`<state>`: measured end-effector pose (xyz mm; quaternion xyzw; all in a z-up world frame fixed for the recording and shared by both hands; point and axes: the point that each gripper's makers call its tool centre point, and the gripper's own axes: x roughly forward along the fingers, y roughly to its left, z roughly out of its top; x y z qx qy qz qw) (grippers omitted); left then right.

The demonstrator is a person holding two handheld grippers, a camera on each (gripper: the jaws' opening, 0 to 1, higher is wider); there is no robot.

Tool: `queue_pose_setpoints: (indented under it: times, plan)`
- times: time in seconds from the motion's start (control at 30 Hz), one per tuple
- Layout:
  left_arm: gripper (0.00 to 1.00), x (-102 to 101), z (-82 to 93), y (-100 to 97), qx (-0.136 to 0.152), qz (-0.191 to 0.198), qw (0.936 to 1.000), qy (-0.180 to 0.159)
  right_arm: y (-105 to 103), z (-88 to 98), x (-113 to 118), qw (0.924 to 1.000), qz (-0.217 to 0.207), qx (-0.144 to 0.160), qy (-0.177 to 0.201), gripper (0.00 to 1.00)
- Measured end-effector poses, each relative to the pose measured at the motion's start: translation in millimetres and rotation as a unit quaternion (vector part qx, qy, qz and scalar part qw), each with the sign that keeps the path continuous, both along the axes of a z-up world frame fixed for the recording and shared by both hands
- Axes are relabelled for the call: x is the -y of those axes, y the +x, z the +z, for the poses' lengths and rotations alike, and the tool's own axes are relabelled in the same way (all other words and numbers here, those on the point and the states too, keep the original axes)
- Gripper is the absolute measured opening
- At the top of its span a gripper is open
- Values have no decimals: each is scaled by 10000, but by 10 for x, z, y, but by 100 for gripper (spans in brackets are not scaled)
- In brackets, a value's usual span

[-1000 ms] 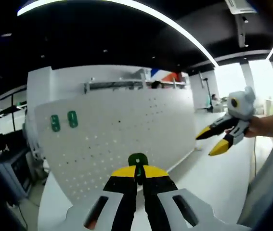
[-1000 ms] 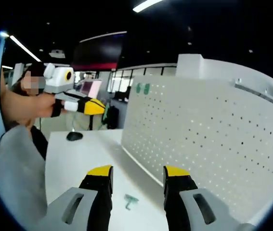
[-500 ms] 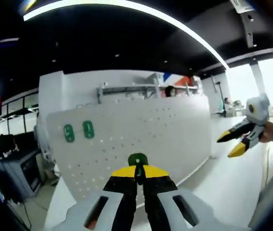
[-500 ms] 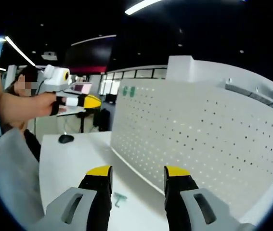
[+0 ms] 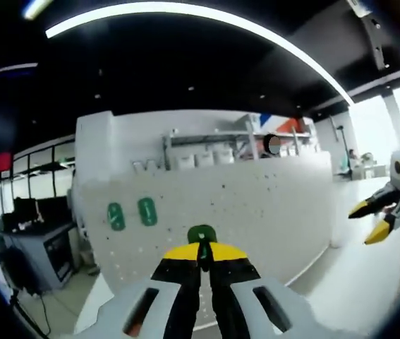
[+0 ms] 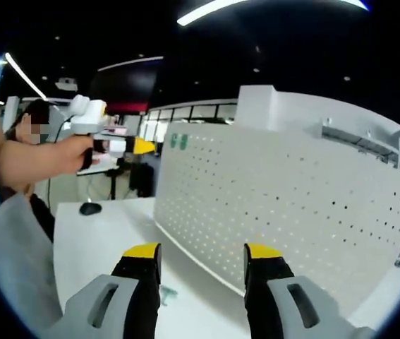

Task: Insert the hook assembly into the mounting plate slot until the hook locks in place.

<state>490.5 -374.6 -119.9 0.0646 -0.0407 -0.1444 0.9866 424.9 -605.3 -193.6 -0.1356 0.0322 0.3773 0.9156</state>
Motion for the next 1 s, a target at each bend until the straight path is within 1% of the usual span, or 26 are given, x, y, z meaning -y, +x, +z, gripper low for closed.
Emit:
queue_pose_setpoints:
  times: [0.2, 0.33, 0.4, 0.53, 0.7, 0.87, 1.0]
  plan:
    - [3, 61, 156, 154, 164, 149, 9998, -4, 2, 56, 41, 9999, -68, 57, 58, 47]
    - [3, 82, 212, 258, 211, 213, 9995, 20, 14, 84, 75, 9999, -120, 88, 73, 48]
    - [3, 76, 217, 321, 219, 273, 9994, 77, 18, 92, 87, 9998, -132, 89, 84, 48]
    - [3, 46, 213, 420, 175, 352, 9992, -43, 27, 101, 112, 9997, -183, 93, 98, 48]
    - [3, 38, 222, 502, 181, 437, 9989, -41, 39, 112, 138, 9997, -223, 104, 95, 48]
    - [3, 24, 259, 602, 199, 493, 9985, -116, 34, 138, 168, 9996, -251, 128, 101, 48]
    - [3, 37, 266, 657, 202, 542, 9983, -55, 30, 155, 202, 9995, -279, 150, 93, 48]
